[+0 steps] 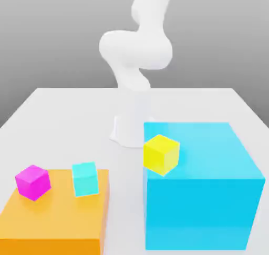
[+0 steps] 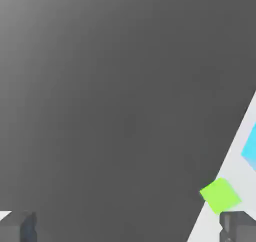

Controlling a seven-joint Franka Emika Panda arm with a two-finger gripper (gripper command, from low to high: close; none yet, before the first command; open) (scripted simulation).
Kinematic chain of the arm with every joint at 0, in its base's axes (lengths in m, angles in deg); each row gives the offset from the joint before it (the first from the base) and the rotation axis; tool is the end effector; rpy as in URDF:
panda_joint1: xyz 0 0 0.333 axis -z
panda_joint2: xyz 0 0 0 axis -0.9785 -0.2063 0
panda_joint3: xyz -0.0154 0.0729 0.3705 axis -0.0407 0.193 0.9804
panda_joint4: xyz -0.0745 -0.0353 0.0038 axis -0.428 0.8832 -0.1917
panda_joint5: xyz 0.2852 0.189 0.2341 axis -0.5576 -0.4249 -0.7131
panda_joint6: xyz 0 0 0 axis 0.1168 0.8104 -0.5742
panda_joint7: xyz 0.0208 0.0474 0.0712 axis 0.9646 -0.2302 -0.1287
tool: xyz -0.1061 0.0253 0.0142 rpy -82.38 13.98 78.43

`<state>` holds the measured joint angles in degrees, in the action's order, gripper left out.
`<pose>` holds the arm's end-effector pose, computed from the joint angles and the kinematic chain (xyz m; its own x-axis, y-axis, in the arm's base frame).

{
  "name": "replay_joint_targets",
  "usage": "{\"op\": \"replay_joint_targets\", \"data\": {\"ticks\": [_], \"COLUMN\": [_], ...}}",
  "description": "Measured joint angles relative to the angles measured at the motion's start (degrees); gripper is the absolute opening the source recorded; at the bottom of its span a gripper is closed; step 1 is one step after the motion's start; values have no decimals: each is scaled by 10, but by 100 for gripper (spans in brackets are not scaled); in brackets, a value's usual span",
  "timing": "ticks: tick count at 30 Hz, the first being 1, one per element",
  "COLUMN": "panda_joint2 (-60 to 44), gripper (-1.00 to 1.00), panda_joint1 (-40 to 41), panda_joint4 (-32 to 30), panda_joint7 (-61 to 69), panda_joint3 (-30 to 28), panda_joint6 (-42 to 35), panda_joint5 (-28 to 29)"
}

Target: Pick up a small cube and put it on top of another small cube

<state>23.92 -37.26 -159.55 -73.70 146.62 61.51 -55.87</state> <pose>0.4092 0.3813 0.5791 -0.4100 -0.8949 -0.1764 -0.7465 0.4404 -0.4988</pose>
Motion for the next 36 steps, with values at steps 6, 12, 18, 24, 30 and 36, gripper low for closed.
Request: {"op": "replay_joint_targets", "data": {"ticks": [6,12,18,24,30,36], "panda_joint2": [4,82,190,200,97,47], "gripper": [0,0,-100,-100,-100,-100], "panda_joint1": [236,446,585,594,520,385], "panda_joint4": [28,66,112,115,64,-54], "panda_joint7": [-106,-171,-194,-193,-216,-236], "panda_joint3": [242,437,578,590,470,208], "panda_joint6": [13,-7,2,10,-22,-41], "panda_joint5": [-102,-264,-408,-415,-335,-293]}}
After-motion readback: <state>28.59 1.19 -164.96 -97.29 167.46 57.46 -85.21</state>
